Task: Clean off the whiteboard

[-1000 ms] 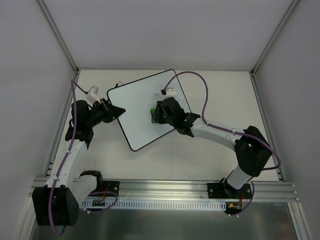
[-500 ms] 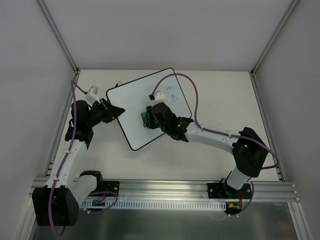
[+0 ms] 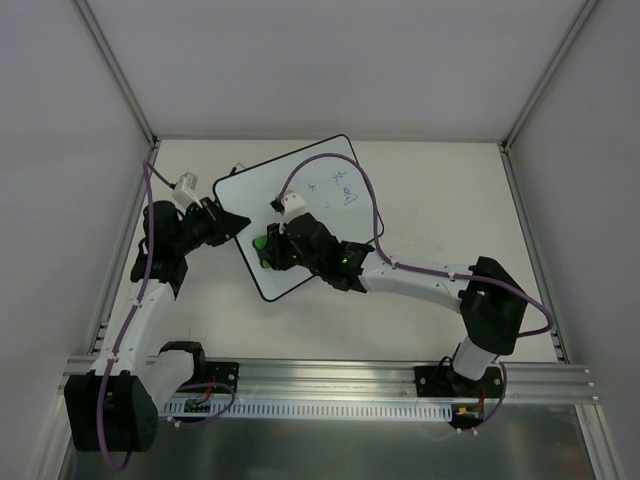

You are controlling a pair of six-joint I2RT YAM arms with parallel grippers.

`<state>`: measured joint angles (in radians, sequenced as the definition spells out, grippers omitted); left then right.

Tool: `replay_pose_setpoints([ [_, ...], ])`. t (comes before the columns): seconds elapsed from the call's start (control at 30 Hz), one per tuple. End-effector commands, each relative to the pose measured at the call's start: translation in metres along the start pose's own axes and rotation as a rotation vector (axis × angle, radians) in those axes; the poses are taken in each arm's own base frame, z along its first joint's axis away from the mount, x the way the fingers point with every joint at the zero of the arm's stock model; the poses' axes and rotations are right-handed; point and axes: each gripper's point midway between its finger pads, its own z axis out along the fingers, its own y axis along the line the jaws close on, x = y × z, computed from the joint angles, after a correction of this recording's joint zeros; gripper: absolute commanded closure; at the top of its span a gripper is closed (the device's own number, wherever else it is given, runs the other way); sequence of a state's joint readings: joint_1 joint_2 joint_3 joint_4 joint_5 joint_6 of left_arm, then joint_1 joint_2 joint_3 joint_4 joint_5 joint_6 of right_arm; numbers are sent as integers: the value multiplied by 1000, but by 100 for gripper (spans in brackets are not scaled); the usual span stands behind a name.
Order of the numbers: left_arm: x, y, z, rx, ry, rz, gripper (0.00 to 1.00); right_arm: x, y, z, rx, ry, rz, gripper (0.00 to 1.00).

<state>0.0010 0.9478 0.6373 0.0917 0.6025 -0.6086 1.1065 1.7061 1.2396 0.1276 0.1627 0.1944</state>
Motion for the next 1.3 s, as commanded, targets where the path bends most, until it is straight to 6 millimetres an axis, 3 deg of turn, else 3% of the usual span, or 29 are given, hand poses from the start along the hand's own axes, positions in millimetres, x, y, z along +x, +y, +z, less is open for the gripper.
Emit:
replay_pose_setpoints([
  [0.0,19,-22,-6,105,76,84,100,39,-70,2,171,98,13,100],
  [0.07,21,-21,-6,105,81,88,100,31,-95,-5,222,76,40,100],
  [0.1,23,-22,-7,114,90,94,100,24,-119,-7,269,62,68,100],
  [0.3,31,-23,-10,147,125,138,100,9,-209,-16,411,64,154,100],
  [0.37,33,-25,-11,159,140,148,100,1,-225,-13,427,67,176,100],
  [0.4,35,-24,-11,162,148,160,100,8,-243,-12,449,101,202,100],
  [0.47,38,-26,-13,179,163,172,100,1,-252,-6,441,97,226,100],
  [0.5,40,-26,-13,183,170,180,100,14,-264,-3,454,146,246,100],
  [0.57,42,-27,-14,201,184,186,100,15,-269,2,453,166,248,100],
  [0.67,45,-27,-14,216,196,202,100,1,-260,14,398,155,251,100],
  [0.8,51,-24,-15,204,220,195,100,-31,-217,24,281,118,232,100],
  [0.9,52,-23,-15,204,227,190,100,-73,-178,29,202,48,193,100],
  [0.93,52,-22,-15,203,229,189,100,-68,-174,30,197,64,190,100],
  [0.97,52,-22,-15,202,230,188,100,-84,-162,32,174,35,181,100],
  [1.1,53,-22,-15,202,231,190,100,-106,-118,38,101,-6,138,100],
  [1.2,52,-22,-15,201,227,194,100,-117,-109,43,92,-30,140,100],
  [1.27,52,-22,-16,196,226,193,100,-116,-119,46,136,-39,158,99],
])
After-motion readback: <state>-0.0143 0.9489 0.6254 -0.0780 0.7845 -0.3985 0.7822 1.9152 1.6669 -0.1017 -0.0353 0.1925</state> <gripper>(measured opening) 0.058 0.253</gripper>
